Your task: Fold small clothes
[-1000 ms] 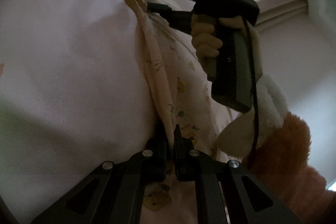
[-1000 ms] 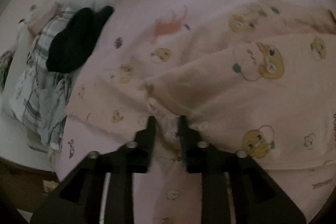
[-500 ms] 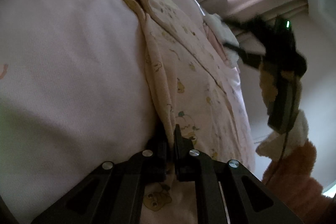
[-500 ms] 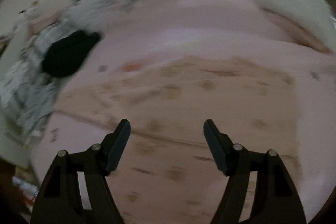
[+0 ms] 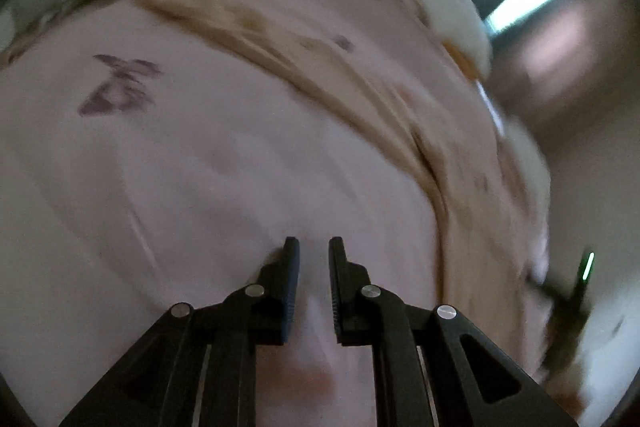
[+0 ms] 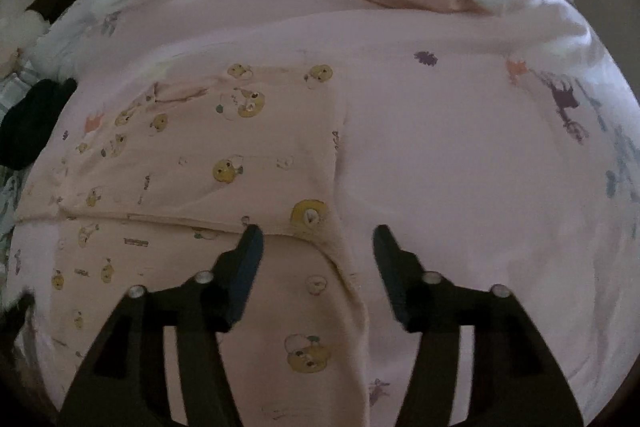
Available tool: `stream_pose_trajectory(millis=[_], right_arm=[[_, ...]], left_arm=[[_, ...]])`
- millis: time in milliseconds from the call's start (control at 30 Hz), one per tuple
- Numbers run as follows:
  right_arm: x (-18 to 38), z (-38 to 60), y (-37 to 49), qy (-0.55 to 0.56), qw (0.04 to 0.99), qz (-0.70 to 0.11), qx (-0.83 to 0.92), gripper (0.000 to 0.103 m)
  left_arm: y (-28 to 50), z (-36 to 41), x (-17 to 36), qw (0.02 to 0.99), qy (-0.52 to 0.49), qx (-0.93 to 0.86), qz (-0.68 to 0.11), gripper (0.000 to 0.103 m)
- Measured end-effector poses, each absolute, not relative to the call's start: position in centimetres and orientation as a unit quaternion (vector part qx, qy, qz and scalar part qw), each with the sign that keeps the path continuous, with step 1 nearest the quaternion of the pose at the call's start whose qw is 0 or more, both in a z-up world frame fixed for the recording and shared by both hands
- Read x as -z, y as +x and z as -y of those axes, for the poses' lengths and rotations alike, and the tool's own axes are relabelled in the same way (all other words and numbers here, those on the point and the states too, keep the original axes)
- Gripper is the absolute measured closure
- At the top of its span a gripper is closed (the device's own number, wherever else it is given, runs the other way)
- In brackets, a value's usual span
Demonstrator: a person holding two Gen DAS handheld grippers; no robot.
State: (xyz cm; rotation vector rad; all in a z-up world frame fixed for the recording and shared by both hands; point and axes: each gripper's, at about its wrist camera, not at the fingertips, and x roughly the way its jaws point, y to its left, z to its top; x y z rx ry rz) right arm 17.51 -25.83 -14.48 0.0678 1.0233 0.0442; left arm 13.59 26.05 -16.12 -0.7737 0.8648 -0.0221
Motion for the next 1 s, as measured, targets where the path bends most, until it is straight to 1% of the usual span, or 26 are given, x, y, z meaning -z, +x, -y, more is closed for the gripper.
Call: stream_pose_trajectory(millis=[100, 133, 200, 267, 300, 400, 500, 567, 700, 767, 833, 900, 1000], right_arm=[[15.9, 25.2, 17.5, 0.012, 0.87, -0.491, -0.027, 0.042], [16.4, 24.4, 17.5, -0.004, 0.869, -0.494, -0.021, 0.044], [17.3, 24.0, 17.5, -0.028, 0.883, -0.468, -0.01, 0.048], [17.5, 24.7, 17.3, -0.008, 0.893, -0.449, 0.006, 0.062], [17.6, 25.0, 17.3, -0.001, 0.897, -0.443, 0.012, 0.067], [17.8, 25.6, 17.2, 0.019, 0.901, -0.434, 0.016, 0.072], [18.0, 25.6, 17.2, 0.021, 0.903, -0.429, 0.018, 0.072], [18.0, 25.1, 17.2, 0.014, 0.904, -0.427, 0.022, 0.072], [17.9, 25.7, 16.8, 0.026, 0.904, -0.426, 0.017, 0.073], [18.0, 25.9, 16.7, 0.033, 0.905, -0.425, 0.015, 0.073], [18.0, 25.8, 16.7, 0.032, 0.905, -0.425, 0.015, 0.073], [18.0, 25.7, 16.8, 0.027, 0.905, -0.424, 0.018, 0.073], [18.0, 25.7, 16.7, 0.025, 0.905, -0.424, 0.019, 0.073]], left_arm=[[15.4, -29.4, 16.9, 0.817, -0.424, -0.002, -0.392, 0.093], [15.8, -29.8, 17.0, 0.812, -0.436, 0.0, -0.389, 0.093], [16.8, -31.2, 17.2, 0.803, -0.462, 0.012, -0.376, 0.091], [17.8, -32.5, 17.8, 0.792, -0.493, 0.004, -0.36, 0.088], [17.8, -33.3, 17.8, 0.787, -0.506, 0.004, -0.352, 0.088], [18.4, -35.1, 17.9, 0.772, -0.543, -0.014, -0.329, 0.088], [17.8, -37.2, 17.6, 0.767, -0.566, -0.033, -0.299, 0.088], [17.8, -38.3, 17.7, 0.764, -0.578, -0.045, -0.284, 0.086], [17.6, -40.1, 17.8, 0.755, -0.602, -0.037, -0.256, 0.07], [17.1, -40.5, 17.9, 0.753, -0.612, -0.031, -0.24, 0.065], [18.1, -40.6, 17.7, 0.756, -0.597, -0.054, -0.261, 0.067], [19.8, -40.3, 17.5, 0.771, -0.561, -0.081, -0.291, 0.081], [19.8, -40.5, 17.3, 0.785, -0.523, -0.1, -0.317, 0.091]])
